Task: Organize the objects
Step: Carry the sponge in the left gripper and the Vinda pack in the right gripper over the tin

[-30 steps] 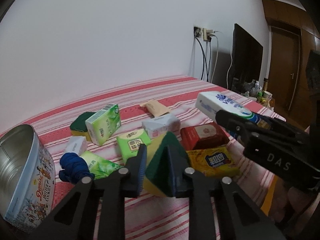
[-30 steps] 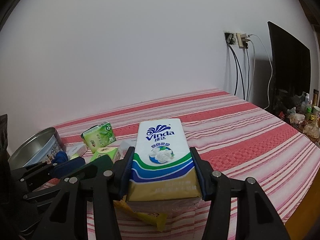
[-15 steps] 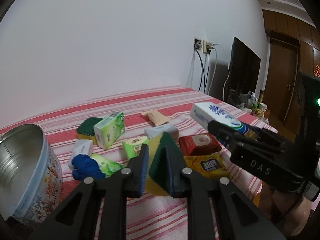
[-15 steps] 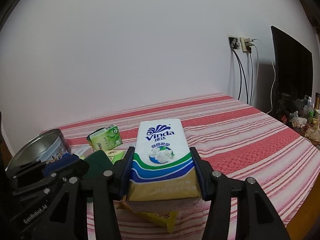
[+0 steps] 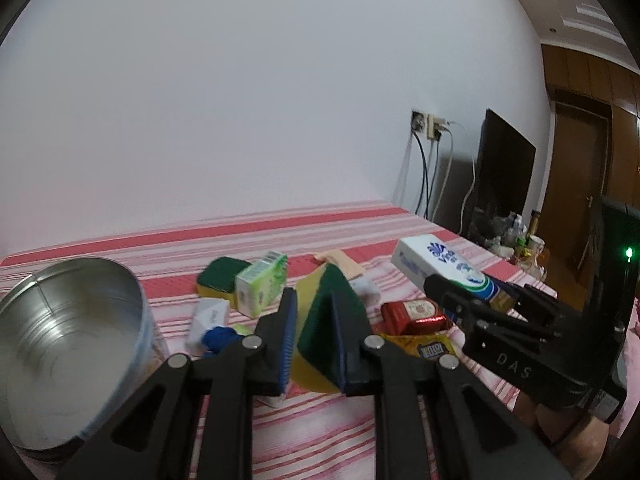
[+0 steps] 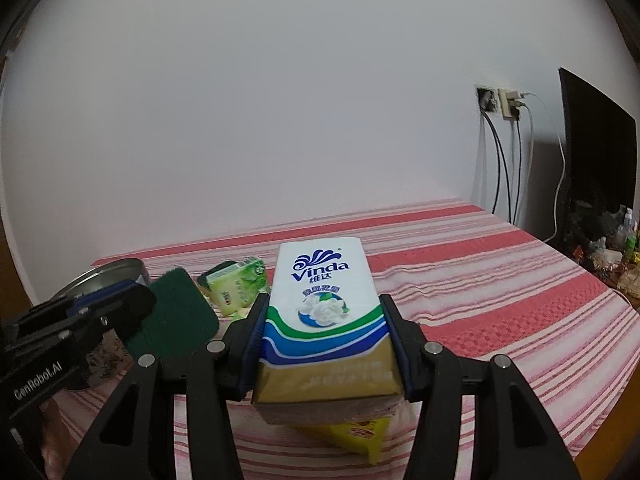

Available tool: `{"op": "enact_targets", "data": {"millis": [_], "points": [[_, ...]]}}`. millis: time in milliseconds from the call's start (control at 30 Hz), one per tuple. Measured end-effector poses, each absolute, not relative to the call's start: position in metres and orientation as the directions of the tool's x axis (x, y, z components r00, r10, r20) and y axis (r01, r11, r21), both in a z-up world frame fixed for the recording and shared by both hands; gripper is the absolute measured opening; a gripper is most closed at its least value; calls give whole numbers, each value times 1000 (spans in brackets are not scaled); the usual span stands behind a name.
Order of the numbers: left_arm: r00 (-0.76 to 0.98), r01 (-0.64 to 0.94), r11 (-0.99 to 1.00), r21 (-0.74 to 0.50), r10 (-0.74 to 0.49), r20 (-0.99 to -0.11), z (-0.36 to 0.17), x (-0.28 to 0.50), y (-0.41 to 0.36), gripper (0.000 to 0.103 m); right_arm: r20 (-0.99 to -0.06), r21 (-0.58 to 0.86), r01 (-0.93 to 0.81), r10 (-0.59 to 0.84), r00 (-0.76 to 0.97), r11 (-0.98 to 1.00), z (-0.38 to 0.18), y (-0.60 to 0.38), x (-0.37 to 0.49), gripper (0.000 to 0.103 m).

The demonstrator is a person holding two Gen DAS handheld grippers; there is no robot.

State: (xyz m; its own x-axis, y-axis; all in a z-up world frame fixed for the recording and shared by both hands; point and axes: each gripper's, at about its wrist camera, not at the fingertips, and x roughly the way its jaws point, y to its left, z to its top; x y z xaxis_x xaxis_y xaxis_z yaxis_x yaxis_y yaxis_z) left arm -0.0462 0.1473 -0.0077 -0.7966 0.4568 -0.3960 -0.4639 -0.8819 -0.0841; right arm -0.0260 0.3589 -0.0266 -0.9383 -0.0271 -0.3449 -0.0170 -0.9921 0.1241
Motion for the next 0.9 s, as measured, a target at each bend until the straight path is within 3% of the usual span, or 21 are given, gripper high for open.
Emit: {"op": "enact_targets", "data": {"millis": [900], "points": [[-884, -306, -943, -133, 333, -328, 11, -42, 68, 15, -300, 33, 130, -134, -944, -991, 4, 293, -24, 55]]}}
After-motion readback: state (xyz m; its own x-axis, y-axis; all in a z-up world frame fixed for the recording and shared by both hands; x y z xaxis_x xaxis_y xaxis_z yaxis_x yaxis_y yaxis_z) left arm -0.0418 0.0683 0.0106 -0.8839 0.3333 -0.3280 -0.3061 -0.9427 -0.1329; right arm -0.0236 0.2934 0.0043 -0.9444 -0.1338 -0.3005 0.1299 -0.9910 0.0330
